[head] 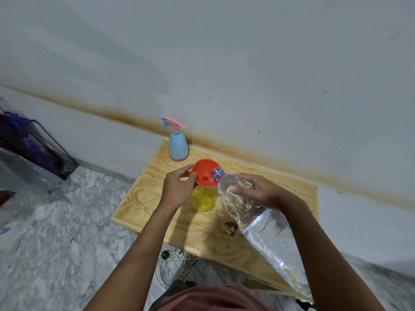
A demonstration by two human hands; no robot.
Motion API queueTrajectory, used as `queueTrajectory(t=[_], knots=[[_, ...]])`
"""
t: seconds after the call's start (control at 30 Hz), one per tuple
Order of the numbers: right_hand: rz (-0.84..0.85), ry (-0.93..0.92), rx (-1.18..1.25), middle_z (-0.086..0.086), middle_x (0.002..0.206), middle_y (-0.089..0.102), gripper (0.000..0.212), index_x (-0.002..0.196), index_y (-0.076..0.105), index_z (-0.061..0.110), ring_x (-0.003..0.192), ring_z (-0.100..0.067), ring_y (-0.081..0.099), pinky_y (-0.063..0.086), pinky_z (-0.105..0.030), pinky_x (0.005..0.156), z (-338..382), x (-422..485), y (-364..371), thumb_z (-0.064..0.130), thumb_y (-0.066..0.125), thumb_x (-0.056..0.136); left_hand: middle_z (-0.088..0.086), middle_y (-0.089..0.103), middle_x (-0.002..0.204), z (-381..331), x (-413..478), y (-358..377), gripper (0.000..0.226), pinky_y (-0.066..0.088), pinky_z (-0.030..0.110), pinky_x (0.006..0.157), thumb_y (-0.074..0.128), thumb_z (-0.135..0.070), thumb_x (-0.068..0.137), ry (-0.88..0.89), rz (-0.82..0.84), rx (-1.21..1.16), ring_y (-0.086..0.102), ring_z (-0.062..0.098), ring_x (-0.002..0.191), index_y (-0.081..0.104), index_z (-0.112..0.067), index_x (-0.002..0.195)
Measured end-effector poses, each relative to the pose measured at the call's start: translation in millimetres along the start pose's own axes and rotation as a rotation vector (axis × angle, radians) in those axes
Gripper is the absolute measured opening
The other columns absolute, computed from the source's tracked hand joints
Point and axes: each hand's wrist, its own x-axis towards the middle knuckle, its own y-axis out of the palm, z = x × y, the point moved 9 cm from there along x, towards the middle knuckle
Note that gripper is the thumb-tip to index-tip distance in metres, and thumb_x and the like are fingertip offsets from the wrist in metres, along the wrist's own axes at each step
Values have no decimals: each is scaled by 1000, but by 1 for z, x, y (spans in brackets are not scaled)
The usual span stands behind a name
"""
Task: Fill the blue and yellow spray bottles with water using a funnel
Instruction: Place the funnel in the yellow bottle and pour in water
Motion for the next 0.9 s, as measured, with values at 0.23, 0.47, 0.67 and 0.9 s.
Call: queueTrajectory(t=[0.23,0.47,0.67,0.9], knots=[[-19,-23,-49,16,136,54,60,135,53,40,118,-7,56,44,-27,93,1,-3,0,64,63,82,12,66,115,3,0,0,39,62,33,78,63,-11,95,-7,-2,-13,72,26,94,60,-11,133],[-46,-55,-40,17,136,56,59,132,53,47,118,-12,62,49,-34,100,1,-5,3,68,63,77,12,68,111,3,-1,-1,37,62,34,77,64,-10,94,7,-6,-5,71,25,95,62,-13,131],[-102,-112,-16,22,130,60,45,125,50,59,117,-1,59,48,-36,100,5,-11,1,61,64,82,11,68,109,3,0,-1,37,62,33,76,63,-11,95,16,-7,3,72,25,94,61,-12,132],[-333,-213,68,39,125,50,56,125,42,66,104,10,62,55,-17,78,10,-31,-15,53,70,78,12,68,111,4,1,1,37,61,40,82,64,-12,94,6,-9,0,73,25,92,62,-12,131]])
